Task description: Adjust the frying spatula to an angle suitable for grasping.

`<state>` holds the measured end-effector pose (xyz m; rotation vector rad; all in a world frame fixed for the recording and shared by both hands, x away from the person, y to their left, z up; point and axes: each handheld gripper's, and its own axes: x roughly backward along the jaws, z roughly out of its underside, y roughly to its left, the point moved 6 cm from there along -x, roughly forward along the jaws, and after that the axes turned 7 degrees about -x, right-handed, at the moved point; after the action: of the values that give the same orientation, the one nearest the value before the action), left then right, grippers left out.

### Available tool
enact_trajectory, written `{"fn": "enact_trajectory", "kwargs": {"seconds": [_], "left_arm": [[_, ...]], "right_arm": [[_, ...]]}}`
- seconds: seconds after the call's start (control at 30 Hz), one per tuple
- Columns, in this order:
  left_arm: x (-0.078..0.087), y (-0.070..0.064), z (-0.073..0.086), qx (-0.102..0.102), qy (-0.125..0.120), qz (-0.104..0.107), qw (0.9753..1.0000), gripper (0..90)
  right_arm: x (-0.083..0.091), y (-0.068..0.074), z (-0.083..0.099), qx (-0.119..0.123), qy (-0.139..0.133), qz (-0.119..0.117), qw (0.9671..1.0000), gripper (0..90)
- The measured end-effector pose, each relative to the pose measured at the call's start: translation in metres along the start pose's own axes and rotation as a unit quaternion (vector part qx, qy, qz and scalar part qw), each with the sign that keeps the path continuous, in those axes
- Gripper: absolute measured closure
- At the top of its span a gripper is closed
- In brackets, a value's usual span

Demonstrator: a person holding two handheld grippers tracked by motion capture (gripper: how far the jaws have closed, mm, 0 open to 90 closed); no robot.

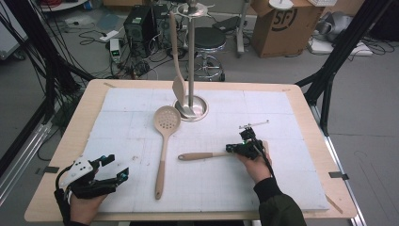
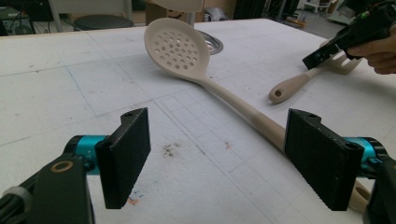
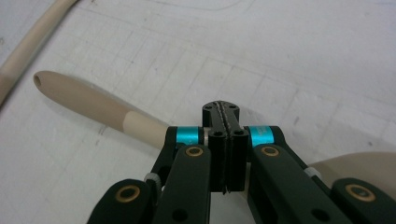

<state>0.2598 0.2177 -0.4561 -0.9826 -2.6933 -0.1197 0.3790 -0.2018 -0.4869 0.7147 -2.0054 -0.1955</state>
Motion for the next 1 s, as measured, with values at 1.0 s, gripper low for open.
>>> {"fn": "enact_trajectory", "kwargs": {"seconds": [1.0], "left_arm": [[-0.001, 0.000, -0.001, 0.000, 0.000, 0.000, 1.0000, 23.7]], "right_arm": [[-0.027, 0.090, 0.030, 0.060, 0.019, -0.137, 0.9885, 90.0]]}}
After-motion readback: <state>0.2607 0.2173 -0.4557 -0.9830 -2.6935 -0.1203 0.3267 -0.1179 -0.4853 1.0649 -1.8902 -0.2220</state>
